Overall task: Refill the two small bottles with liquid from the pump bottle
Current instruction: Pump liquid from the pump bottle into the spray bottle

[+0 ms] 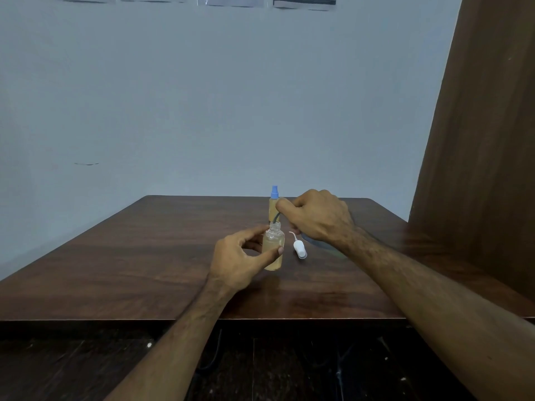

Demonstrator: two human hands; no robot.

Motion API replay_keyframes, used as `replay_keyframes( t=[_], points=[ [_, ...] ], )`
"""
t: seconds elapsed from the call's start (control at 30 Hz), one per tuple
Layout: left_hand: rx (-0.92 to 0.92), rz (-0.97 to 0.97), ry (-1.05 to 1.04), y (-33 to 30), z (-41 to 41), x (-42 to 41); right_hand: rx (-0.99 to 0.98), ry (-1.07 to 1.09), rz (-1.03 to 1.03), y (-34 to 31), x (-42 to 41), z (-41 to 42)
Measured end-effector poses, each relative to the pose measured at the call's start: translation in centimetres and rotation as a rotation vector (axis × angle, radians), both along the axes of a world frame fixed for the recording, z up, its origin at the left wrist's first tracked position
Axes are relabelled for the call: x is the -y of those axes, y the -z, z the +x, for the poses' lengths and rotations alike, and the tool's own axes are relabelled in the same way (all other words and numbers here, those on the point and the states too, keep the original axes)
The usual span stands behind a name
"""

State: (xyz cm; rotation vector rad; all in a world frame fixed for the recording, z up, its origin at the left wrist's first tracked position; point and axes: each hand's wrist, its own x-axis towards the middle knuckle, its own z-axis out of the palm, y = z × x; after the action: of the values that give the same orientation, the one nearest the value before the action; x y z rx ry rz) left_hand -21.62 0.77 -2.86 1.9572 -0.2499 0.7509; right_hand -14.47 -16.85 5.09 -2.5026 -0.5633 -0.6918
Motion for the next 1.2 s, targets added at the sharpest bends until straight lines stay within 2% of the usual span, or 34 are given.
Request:
replay_keyframes(
  t=[1.2],
  points=[
    [-0.006, 0.003, 0.0, -0.04, 0.0, 0.02, -0.006, 0.006, -0.031, 0.0, -0.08, -0.17]
  ],
)
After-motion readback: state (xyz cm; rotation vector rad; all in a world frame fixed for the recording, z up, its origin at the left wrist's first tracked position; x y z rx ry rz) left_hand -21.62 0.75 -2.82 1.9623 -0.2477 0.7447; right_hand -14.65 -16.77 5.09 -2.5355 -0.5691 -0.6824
